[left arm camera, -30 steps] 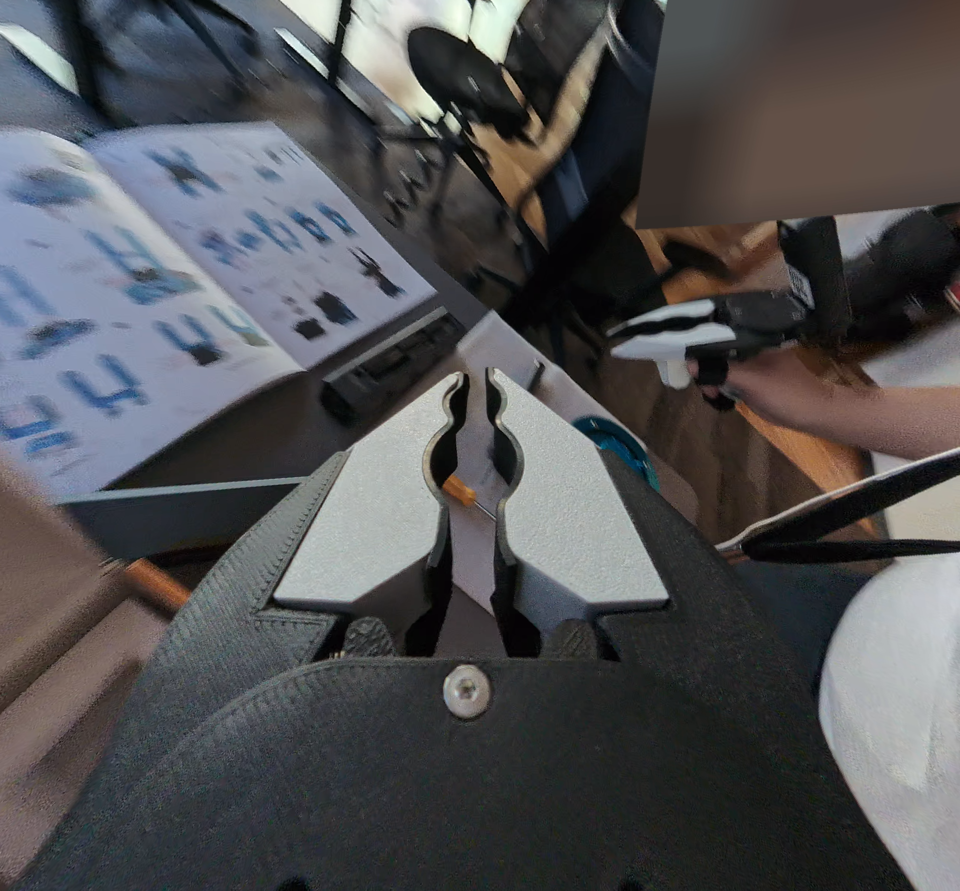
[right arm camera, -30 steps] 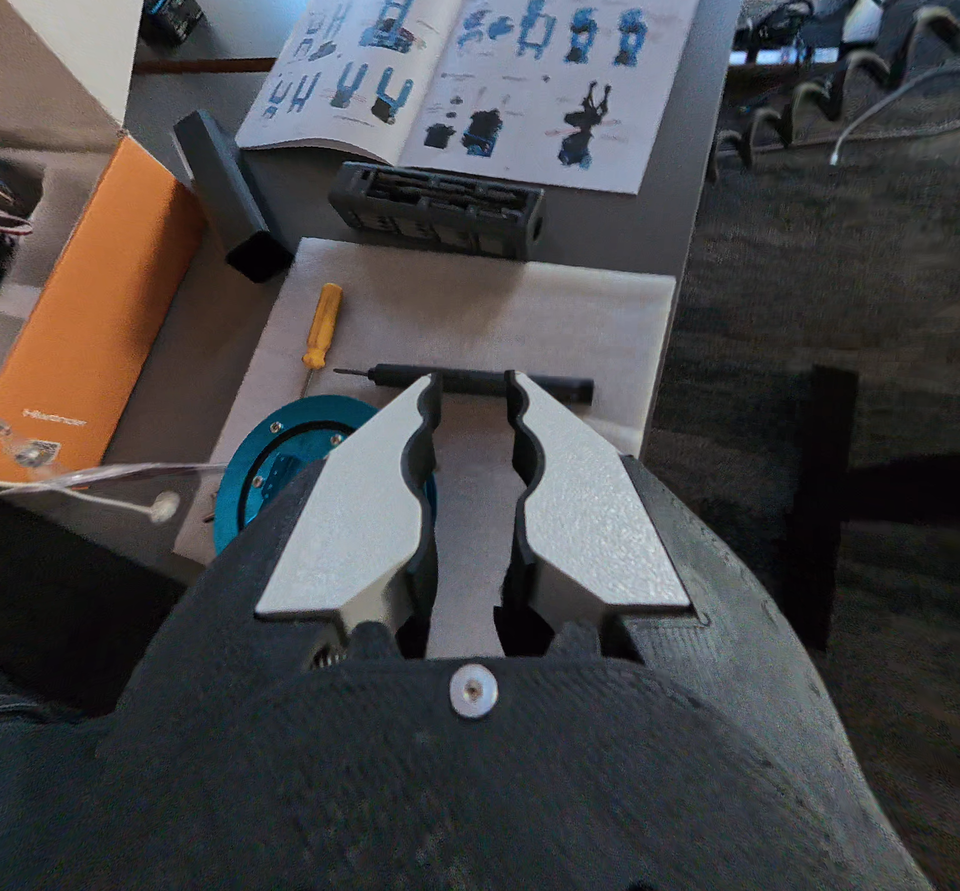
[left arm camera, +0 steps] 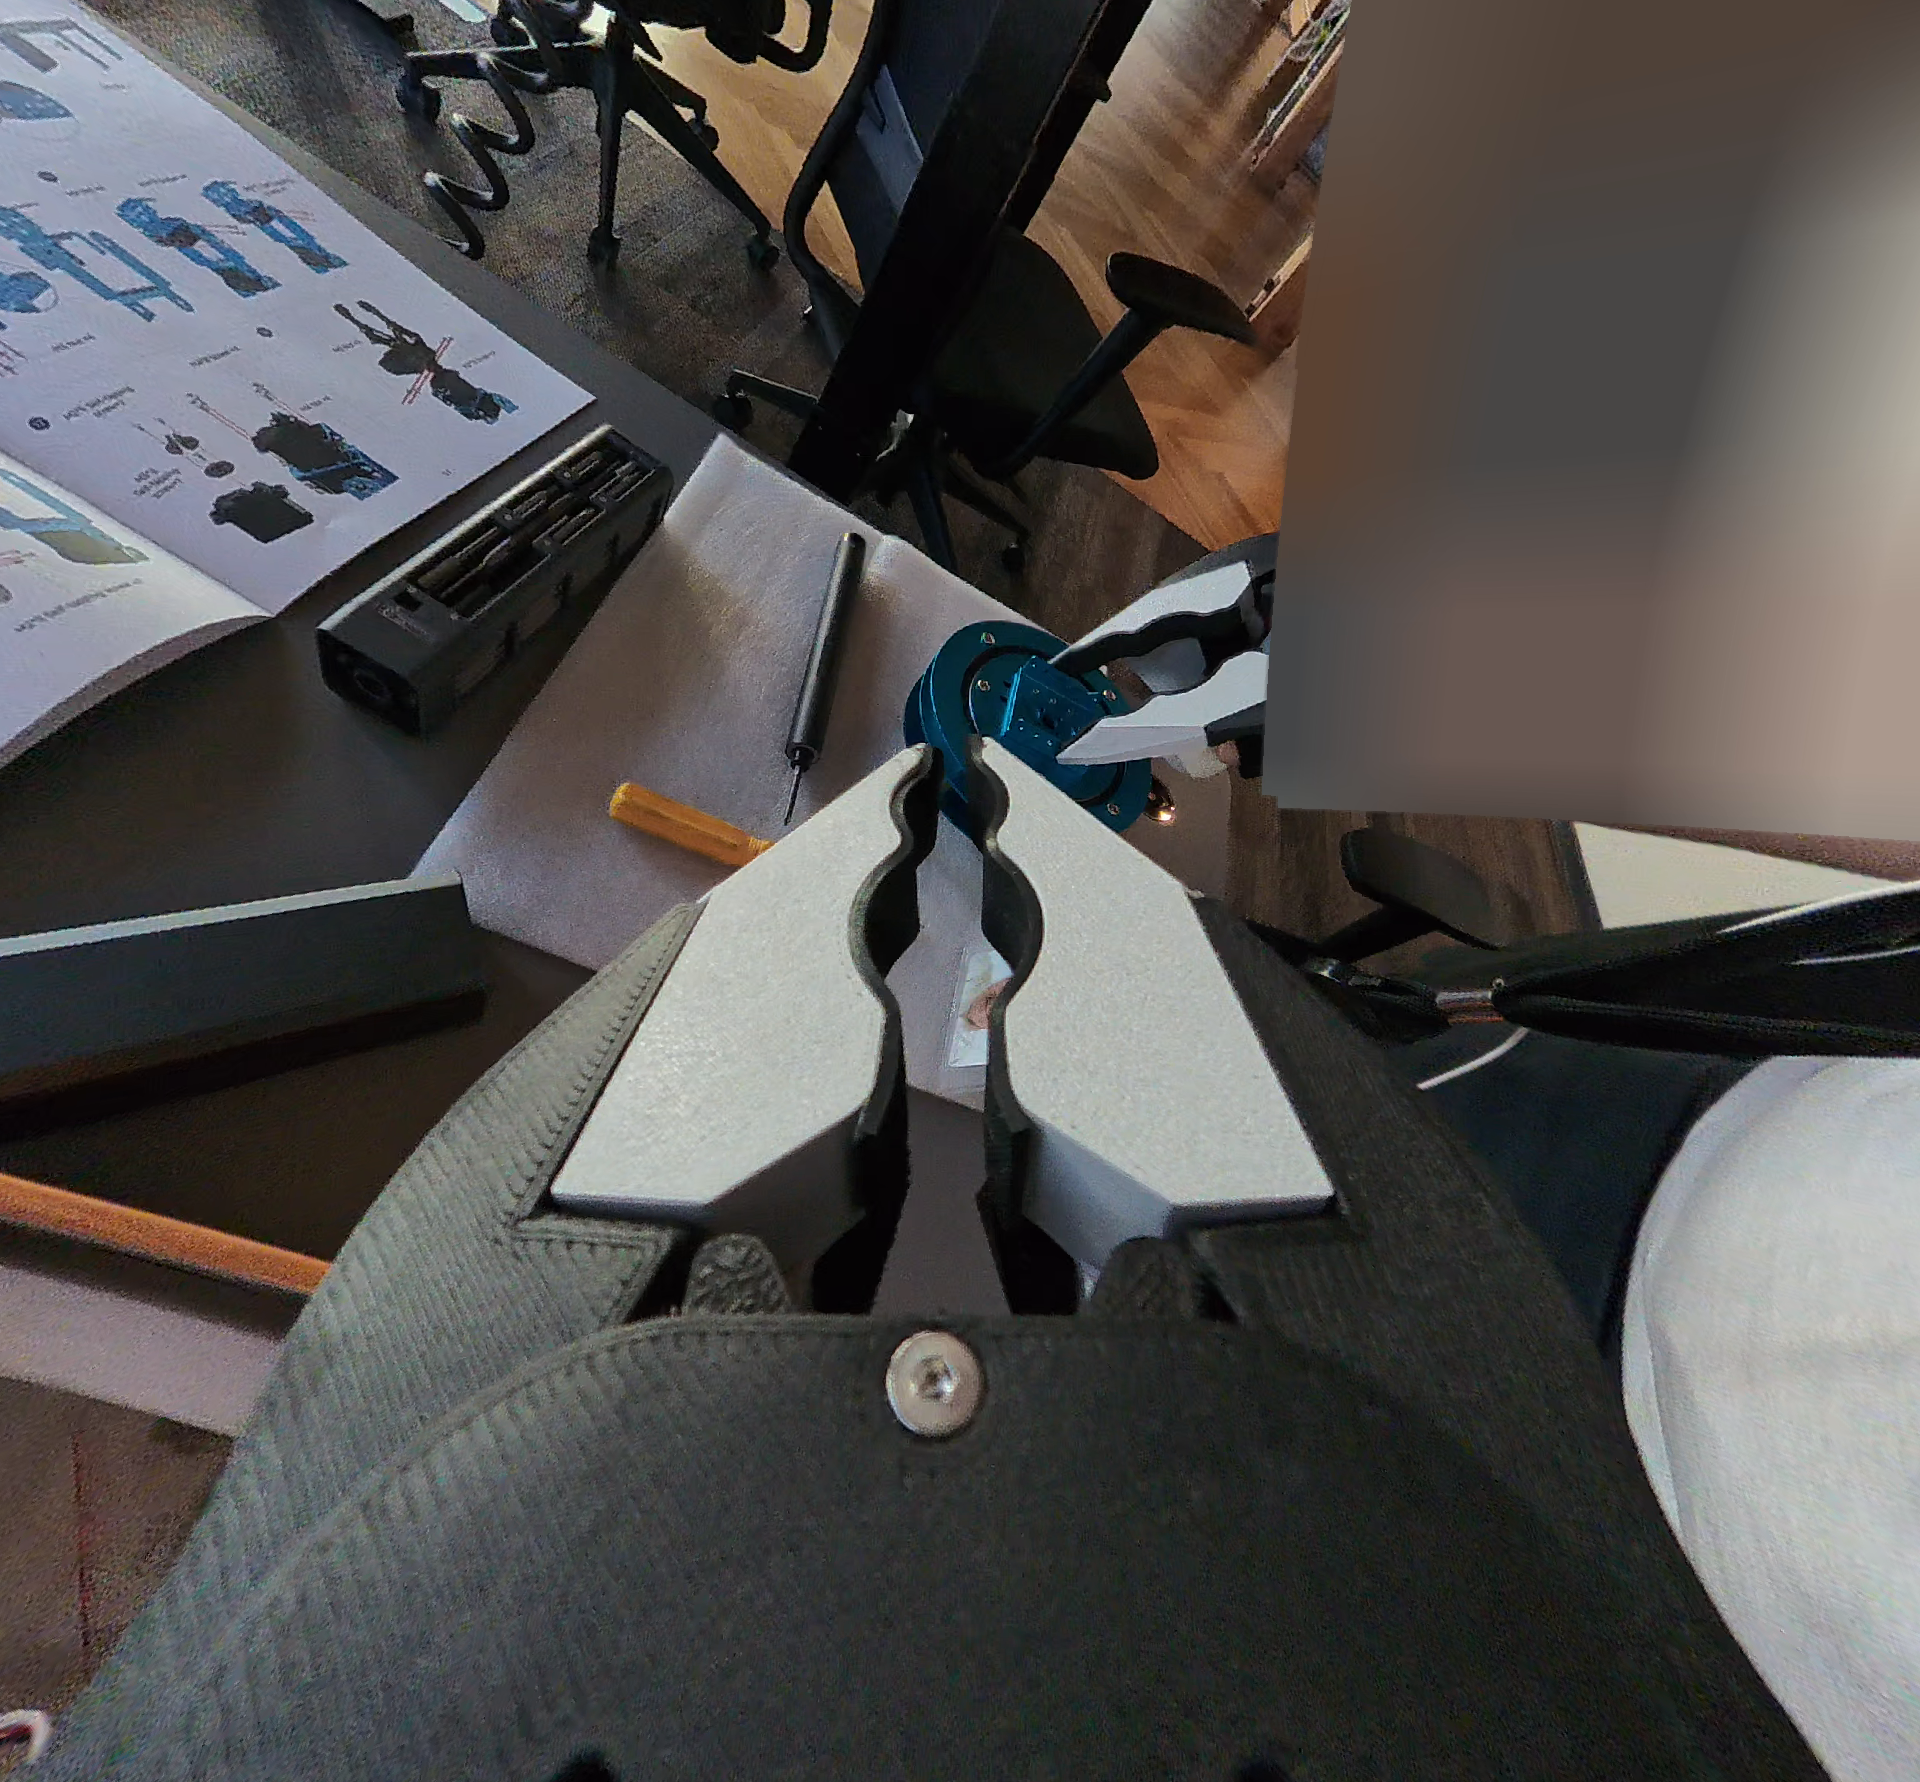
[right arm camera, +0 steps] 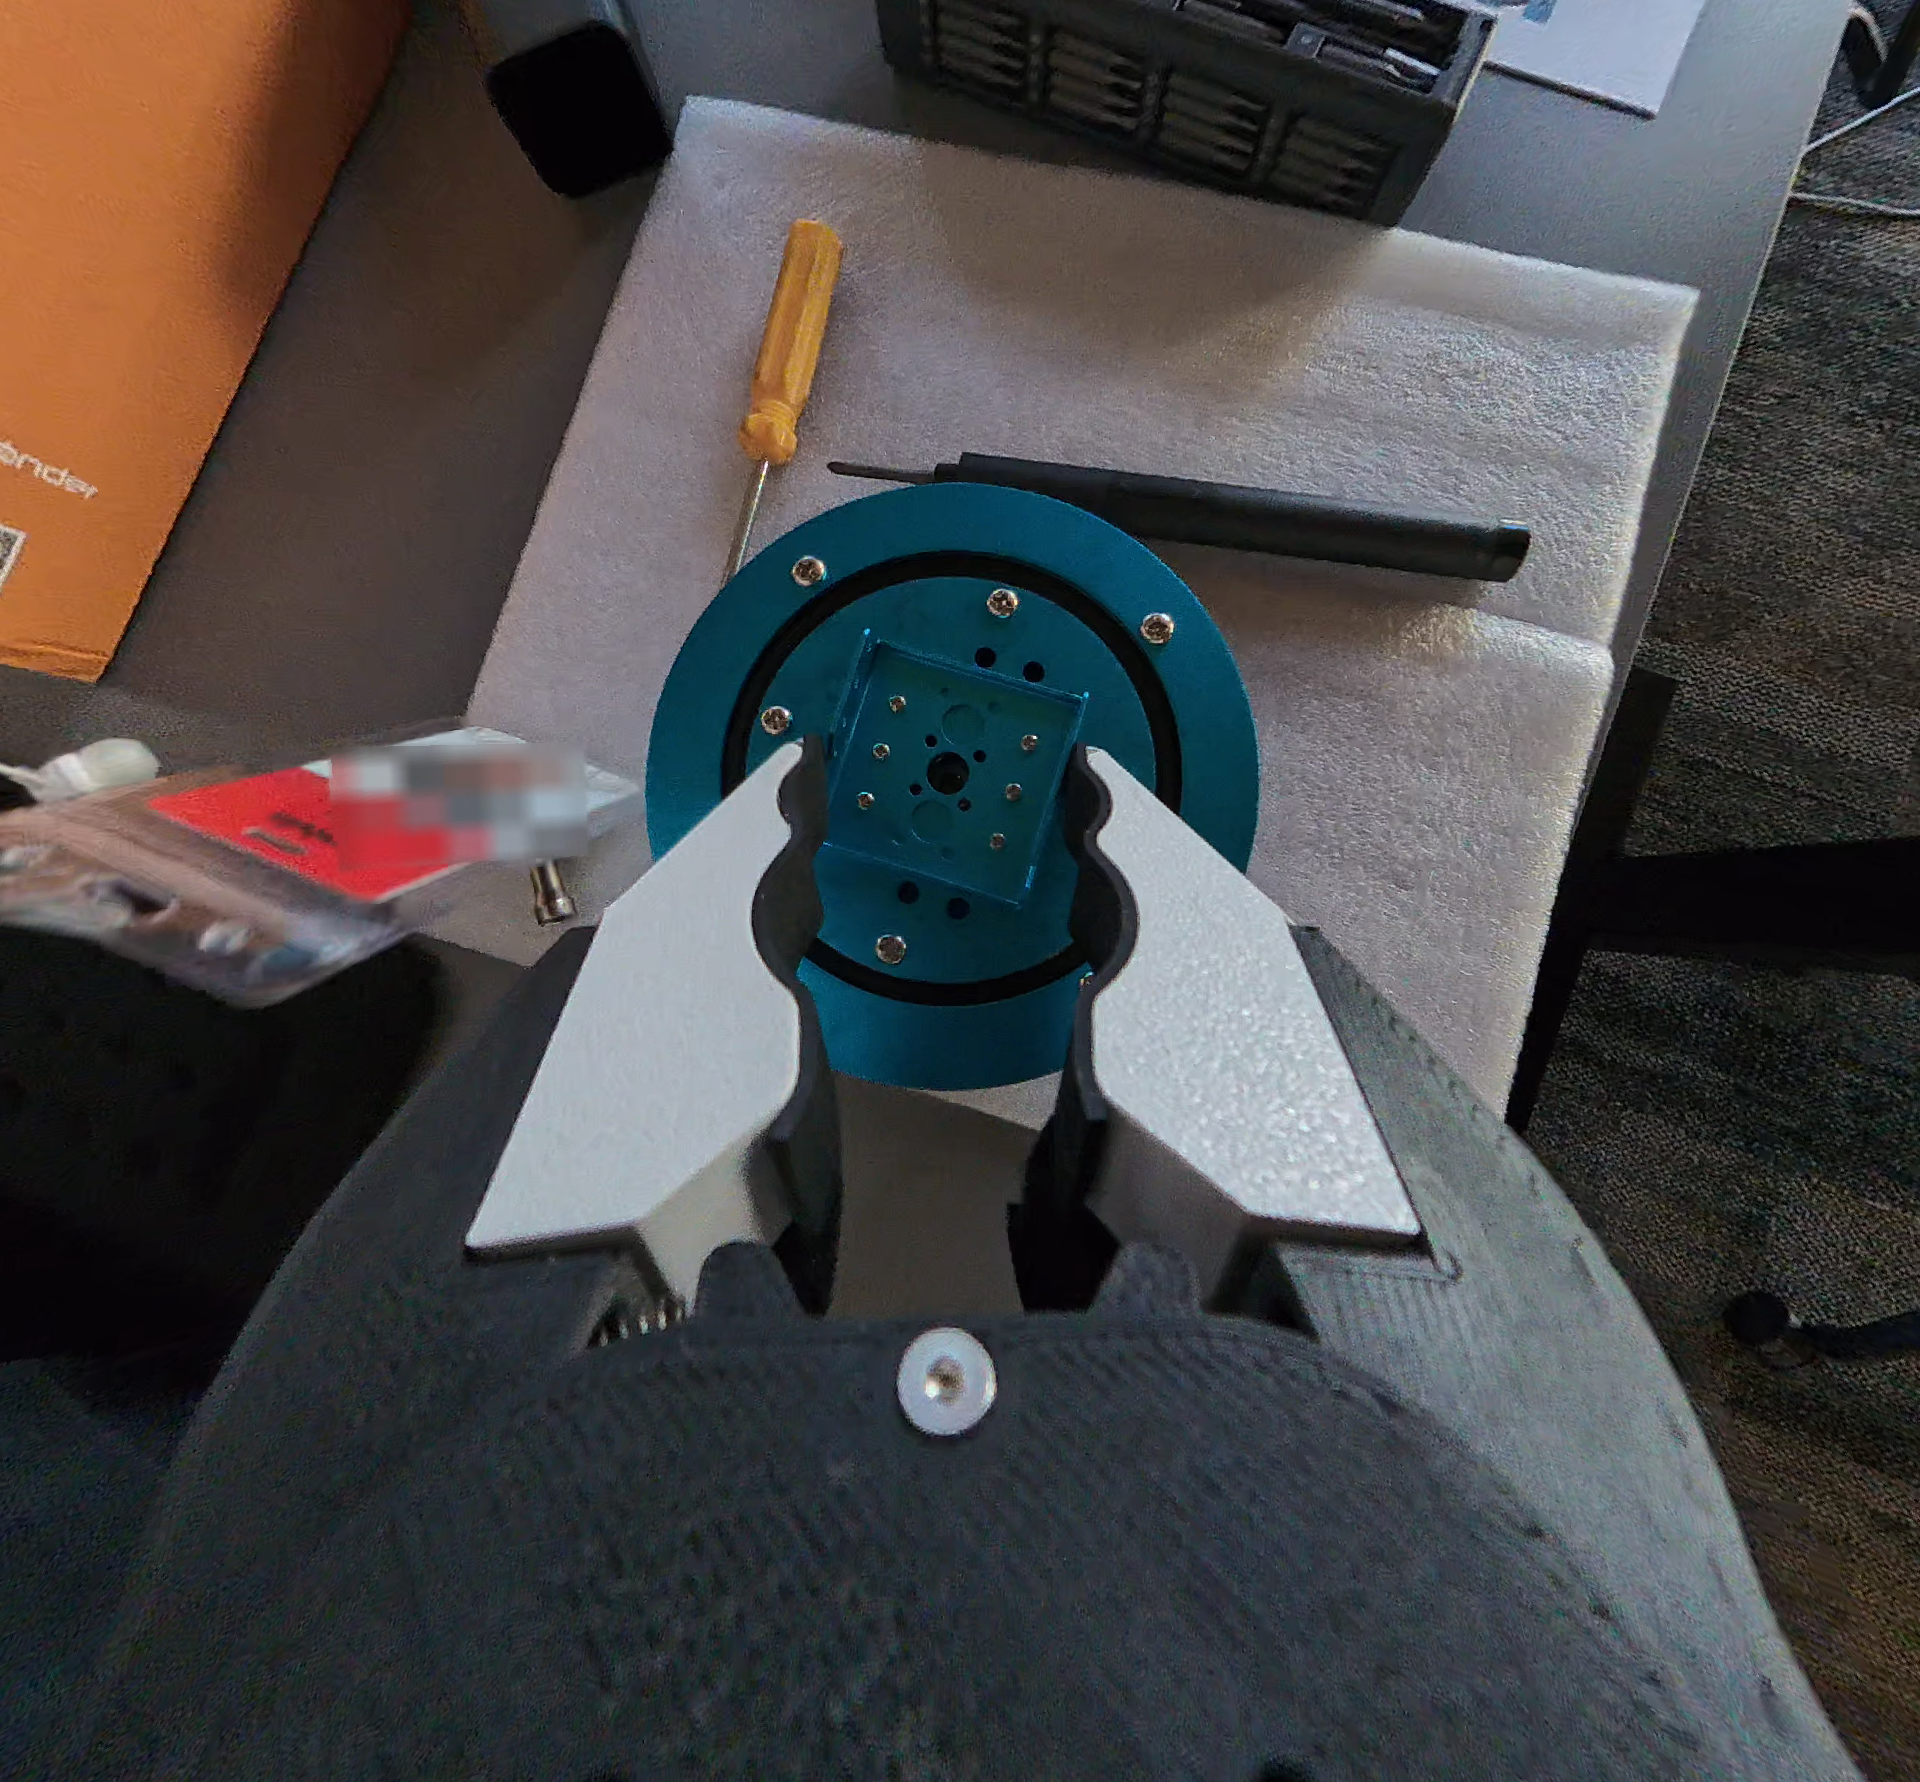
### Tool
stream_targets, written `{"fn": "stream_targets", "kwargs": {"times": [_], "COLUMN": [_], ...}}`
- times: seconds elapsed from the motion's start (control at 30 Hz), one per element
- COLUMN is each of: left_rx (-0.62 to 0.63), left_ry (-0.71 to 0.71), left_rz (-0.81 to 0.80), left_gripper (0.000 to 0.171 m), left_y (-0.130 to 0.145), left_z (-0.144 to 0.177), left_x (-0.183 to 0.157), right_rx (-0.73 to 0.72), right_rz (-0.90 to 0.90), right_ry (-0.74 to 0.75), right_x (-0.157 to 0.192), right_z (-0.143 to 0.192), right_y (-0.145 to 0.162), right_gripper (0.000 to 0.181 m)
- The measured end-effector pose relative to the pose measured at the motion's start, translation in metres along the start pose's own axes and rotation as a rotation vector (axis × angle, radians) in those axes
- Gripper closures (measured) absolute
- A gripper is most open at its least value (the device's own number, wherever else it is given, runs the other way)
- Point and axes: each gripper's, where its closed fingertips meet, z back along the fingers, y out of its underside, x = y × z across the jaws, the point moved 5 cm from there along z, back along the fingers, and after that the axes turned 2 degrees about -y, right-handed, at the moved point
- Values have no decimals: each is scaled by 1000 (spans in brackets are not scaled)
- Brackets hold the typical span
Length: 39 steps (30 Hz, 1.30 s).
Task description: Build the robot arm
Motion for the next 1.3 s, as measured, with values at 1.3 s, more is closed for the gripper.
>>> {"fn": "stream_targets", "kwargs": {"times": [1.3], "left_rx": [222], "left_ry": [117], "left_rz": [260], "left_gripper": [153], "left_y": [54], "left_z": [-152], "left_x": [9], "right_rx": [-39], "right_rz": [-51], "right_ry": [22], "right_x": [-1], "right_z": [-4], "right_y": [-3], "right_gripper": [135]}}
